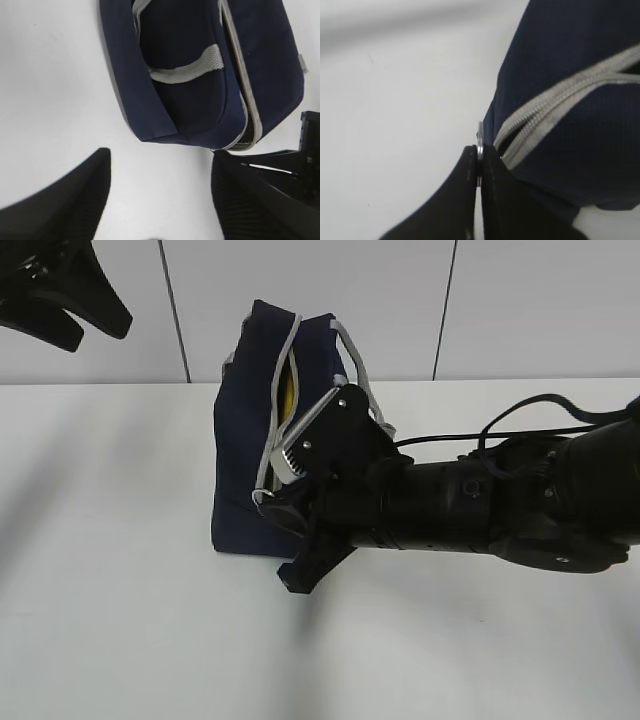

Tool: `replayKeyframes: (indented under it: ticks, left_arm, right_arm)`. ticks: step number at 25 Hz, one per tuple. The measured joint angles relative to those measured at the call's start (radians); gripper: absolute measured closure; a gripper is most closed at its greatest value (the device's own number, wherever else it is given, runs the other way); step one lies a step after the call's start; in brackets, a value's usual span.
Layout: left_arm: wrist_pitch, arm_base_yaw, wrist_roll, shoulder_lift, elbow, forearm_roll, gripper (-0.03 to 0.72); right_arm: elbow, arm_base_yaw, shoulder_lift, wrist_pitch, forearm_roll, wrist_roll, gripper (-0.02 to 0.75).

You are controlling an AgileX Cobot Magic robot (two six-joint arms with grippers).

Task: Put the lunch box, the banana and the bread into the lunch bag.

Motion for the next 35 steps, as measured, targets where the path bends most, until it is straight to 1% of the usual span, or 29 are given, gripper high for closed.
replayKeyframes:
  ticks: [6,12,17,22,35]
  left_arm:
    - [0.0,0.0,0.0,0.0,0.0,0.0,0.246]
    - [0.0,0.0,0.0,0.0,0.0,0.0,0.246]
    - [-0.001,0.0,0.001,0.0,0.0,0.0,0.246]
    - [-0.004,0.0,0.008,0.0,0.0,0.0,0.246]
    - [-0.008,0.0,0.024,0.0,0.0,-0.007,0.246]
  right_arm:
    - [-0.006,0.0,-0.042,0.019,-0.132,0.127,0.754]
    - [-0.06,0.0,-0.046,0.029,-0.347,0.313,0.754]
    - [-0.114,0.0,-0.046,0.064,-0.465,0.415,0.754]
    - [-0.162,-0.002,-0.046,0.121,-0.495,0.433,0.754]
    - [-0.235,-0.008,-0.046,0.132,-0.5,0.456,0.754]
